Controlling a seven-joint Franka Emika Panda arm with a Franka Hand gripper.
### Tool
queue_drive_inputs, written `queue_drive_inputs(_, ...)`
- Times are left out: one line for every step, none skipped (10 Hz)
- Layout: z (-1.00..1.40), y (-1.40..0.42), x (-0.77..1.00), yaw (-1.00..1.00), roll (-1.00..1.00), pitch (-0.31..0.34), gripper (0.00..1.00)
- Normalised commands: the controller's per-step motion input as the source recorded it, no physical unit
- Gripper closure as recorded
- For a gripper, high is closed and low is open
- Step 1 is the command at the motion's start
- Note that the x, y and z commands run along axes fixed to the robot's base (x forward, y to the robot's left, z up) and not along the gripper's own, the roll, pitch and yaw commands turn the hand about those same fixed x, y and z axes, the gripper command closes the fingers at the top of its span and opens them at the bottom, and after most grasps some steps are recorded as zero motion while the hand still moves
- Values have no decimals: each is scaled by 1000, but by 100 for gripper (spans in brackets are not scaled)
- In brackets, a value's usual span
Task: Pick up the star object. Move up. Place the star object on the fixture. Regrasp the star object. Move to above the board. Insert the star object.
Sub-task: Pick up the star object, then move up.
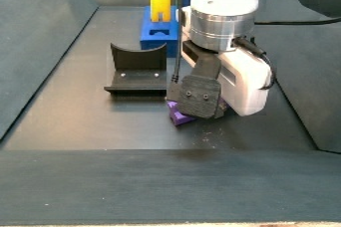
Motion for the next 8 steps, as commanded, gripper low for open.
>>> queue_drive_inputs(0, 0, 0, 0, 0, 0, 100)
queue_drive_inputs(0, 0, 0, 0, 0, 0, 100)
queue_drive_inputs(0, 0, 0, 0, 0, 0, 100)
queue_drive_inputs(0, 0, 0, 0, 0, 0, 100)
queue_drive_inputs(833, 0, 0, 0, 0, 0, 100)
queue_drive_inputs(820, 64, -13, 12, 18, -4, 100)
queue_drive_inputs(764, 56, -21, 4, 24, 4, 100)
queue_drive_inputs(581, 23, -19, -13, 42, 26, 100)
